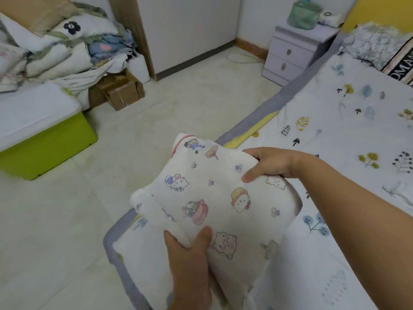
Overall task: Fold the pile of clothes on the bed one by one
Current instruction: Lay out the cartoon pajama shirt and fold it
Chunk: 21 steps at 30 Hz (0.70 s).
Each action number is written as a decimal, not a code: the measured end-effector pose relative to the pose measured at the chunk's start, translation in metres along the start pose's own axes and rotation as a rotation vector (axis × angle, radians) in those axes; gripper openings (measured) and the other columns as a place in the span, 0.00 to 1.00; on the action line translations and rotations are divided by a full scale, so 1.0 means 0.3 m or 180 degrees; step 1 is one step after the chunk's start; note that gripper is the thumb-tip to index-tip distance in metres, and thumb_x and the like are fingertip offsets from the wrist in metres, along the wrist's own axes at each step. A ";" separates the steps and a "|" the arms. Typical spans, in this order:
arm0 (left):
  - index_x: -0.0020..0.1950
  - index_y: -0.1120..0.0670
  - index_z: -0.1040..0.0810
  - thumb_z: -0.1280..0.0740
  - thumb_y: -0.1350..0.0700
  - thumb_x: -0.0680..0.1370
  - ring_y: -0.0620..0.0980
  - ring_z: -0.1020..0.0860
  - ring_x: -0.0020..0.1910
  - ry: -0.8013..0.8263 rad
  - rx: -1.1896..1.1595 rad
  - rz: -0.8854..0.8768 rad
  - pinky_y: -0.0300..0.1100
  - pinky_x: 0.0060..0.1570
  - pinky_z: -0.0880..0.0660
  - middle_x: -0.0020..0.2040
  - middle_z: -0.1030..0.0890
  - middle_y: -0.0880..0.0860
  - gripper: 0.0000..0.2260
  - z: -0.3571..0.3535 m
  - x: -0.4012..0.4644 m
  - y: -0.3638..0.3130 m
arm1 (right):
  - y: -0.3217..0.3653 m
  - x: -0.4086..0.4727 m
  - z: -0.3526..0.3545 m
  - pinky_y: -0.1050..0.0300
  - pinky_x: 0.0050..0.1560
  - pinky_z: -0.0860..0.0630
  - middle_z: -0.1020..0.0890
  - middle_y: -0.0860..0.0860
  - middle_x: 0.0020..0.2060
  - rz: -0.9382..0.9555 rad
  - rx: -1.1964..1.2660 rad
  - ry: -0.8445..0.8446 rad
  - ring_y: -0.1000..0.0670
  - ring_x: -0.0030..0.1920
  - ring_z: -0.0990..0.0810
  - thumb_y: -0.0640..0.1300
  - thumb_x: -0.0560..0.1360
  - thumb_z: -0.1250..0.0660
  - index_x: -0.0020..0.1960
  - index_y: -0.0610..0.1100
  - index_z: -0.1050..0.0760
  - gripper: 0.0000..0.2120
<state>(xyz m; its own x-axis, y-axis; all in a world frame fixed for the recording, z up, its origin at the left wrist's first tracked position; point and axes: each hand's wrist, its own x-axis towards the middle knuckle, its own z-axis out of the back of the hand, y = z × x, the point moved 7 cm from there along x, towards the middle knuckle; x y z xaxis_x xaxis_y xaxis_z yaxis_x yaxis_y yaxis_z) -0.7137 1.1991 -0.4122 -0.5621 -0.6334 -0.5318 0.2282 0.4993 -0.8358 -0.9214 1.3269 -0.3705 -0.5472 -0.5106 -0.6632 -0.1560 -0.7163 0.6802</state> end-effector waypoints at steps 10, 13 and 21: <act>0.70 0.63 0.40 0.22 0.46 0.62 0.63 0.31 0.64 -0.0382 0.1395 0.0814 0.55 0.63 0.32 0.66 0.31 0.62 0.45 0.034 0.049 0.143 | -0.080 0.085 -0.032 0.52 0.62 0.34 0.31 0.45 0.67 -0.0373 -0.1503 -0.1374 0.43 0.66 0.32 0.46 0.72 0.30 0.73 0.47 0.41 0.34; 0.72 0.63 0.41 0.37 0.32 0.65 0.60 0.40 0.70 -0.0767 0.2296 -0.0985 0.57 0.67 0.39 0.70 0.38 0.64 0.46 0.067 0.086 -0.129 | -0.024 -0.046 -0.067 0.42 0.69 0.45 0.43 0.44 0.74 -0.0447 -0.1877 -0.2381 0.41 0.73 0.45 0.53 0.77 0.40 0.76 0.49 0.52 0.33; 0.76 0.49 0.45 0.61 0.36 0.76 0.59 0.45 0.75 0.1351 0.5485 -0.3430 0.55 0.69 0.59 0.76 0.43 0.55 0.32 -0.346 0.352 -0.096 | -0.165 -0.031 -0.296 0.30 0.66 0.56 0.33 0.34 0.69 -0.0846 -0.2119 -0.2917 0.33 0.70 0.37 0.58 0.70 0.34 0.69 0.39 0.31 0.34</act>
<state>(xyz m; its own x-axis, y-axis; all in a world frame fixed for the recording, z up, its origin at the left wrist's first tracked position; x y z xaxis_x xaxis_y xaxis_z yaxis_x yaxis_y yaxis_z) -0.8621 1.1790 -0.4301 -0.9991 0.0417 -0.0056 -0.0409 -0.9941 -0.1001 -0.8356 1.3249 -0.4257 -0.9943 0.0336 -0.1009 -0.0413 -0.9964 0.0746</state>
